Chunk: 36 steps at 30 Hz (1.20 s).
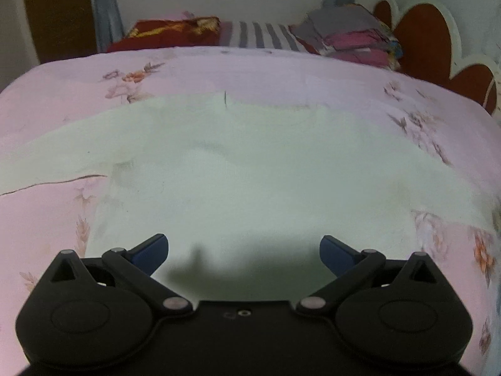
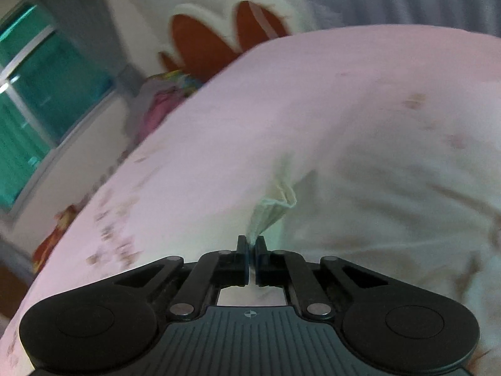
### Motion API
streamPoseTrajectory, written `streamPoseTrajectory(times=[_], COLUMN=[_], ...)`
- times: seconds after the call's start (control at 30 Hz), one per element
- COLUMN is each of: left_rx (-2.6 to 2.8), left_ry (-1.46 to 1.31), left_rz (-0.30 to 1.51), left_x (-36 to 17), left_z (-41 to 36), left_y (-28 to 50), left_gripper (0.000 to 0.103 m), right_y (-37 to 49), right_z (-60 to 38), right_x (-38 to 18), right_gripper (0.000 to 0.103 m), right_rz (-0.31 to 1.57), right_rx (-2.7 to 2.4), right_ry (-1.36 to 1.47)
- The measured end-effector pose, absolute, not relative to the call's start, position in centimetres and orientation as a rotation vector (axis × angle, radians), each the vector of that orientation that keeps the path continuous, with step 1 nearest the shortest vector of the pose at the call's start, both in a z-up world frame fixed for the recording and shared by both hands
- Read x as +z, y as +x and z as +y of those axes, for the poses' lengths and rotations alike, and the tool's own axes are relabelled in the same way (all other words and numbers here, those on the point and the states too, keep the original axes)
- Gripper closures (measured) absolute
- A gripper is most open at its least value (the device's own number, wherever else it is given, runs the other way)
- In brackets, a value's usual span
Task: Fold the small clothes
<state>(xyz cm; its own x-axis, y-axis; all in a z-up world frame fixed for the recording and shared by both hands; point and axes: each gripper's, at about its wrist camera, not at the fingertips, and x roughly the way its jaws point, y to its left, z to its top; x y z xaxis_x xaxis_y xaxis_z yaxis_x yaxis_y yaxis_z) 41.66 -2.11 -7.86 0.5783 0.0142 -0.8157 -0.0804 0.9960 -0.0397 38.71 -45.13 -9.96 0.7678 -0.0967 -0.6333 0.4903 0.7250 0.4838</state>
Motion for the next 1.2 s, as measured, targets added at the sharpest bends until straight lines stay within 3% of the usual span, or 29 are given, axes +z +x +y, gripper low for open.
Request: streamPoseTrajectory(times=[0.37, 0.83, 0.87, 0.9, 0.93, 0.97, 1.0, 1.07, 1.13, 1.2], left_rx=[-0.017, 0.007, 0.001, -0.005, -0.017, -0.037, -0.056, -0.129, -0.192, -0.245], left_ry=[-0.128, -0.255, -0.258, -0.262, -0.266, -0.278, -0.29, -0.322, -0.342, -0.363], left_rz=[0.905, 0.842, 0.838, 0.835, 0.831, 0.825, 0.825, 0.832, 0.851, 0.868], left_x=[-8.6, -8.3, -8.4, -8.4, -8.5, -8.6, -8.7, -9.3, -10.1, -11.1], left_z=[6.2, 16.1, 16.2, 16.1, 15.9, 15.5, 15.2, 13.7, 11.8, 9.9], left_y=[42.8, 44.6, 44.8, 45.0, 45.3, 45.7, 46.1, 47.3, 48.6, 50.1], left_gripper=[0.001, 0.002, 0.002, 0.003, 0.003, 0.004, 0.005, 0.018, 0.032, 0.04], right_y=[44.9, 48.5, 48.4, 48.2, 47.6, 47.7, 47.1, 45.9, 45.3, 44.4], right_z=[-23.6, 0.1, 1.1, 2.0, 2.6, 2.4, 2.2, 1.1, -0.9, -3.9], right_x=[-6.6, -11.4, -11.8, -11.9, -11.7, -11.5, -11.3, -10.8, -10.9, -11.0], right_gripper=[0.1, 0.1, 0.097, 0.079, 0.043, 0.028, 0.021, 0.025, 0.07, 0.079], right_rz=[0.702, 0.781, 0.771, 0.76, 0.741, 0.72, 0.686, 0.673, 0.706, 0.756], right_rx=[0.078, 0.299, 0.3, 0.293, 0.287, 0.276, 0.268, 0.255, 0.248, 0.211], right_ry=[0.368, 0.192, 0.173, 0.131, 0.088, 0.066, 0.059, 0.064, 0.127, 0.203])
